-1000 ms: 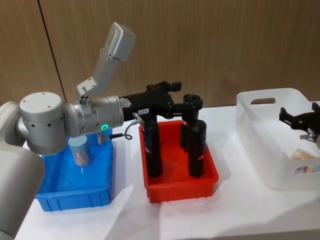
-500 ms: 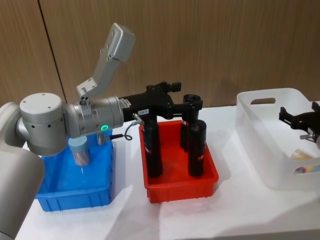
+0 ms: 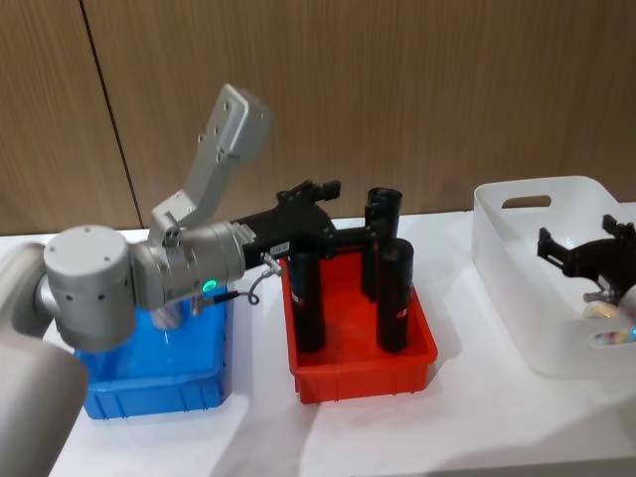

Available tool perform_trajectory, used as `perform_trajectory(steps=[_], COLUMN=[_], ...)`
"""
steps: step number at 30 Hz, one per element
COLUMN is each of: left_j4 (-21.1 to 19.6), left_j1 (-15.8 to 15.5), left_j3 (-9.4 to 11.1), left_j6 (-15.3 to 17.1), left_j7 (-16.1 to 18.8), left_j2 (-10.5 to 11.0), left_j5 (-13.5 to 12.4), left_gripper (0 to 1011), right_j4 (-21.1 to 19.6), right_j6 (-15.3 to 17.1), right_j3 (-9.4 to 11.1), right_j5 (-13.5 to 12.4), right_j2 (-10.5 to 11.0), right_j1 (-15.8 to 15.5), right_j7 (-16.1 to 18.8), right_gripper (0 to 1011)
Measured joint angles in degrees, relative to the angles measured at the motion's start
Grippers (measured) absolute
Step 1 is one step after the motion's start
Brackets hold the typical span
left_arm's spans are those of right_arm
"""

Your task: Pick the cotton swabs from the blue box and place them into the white box.

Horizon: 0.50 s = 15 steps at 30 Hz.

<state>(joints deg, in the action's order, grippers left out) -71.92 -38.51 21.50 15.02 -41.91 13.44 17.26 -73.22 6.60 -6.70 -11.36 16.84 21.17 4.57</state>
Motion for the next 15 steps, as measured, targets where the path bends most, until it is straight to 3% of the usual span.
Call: perform_trajectory(steps=[15], left_j4=[-5.8], left_j1=[6.7], left_j3=[1.3], left_j6=[-3.9], left_j7=[11.1], left_j2=[2.3], left_j5=[-1.6], left_gripper=[1004], right_j4=[-10.3], right_j6=[-1.7], right_j3=[-2.3], right_j5=[-1.9], right_j2=[1.0], right_j1=[-8.1], right_j7=[-0.3], right_gripper=[1001])
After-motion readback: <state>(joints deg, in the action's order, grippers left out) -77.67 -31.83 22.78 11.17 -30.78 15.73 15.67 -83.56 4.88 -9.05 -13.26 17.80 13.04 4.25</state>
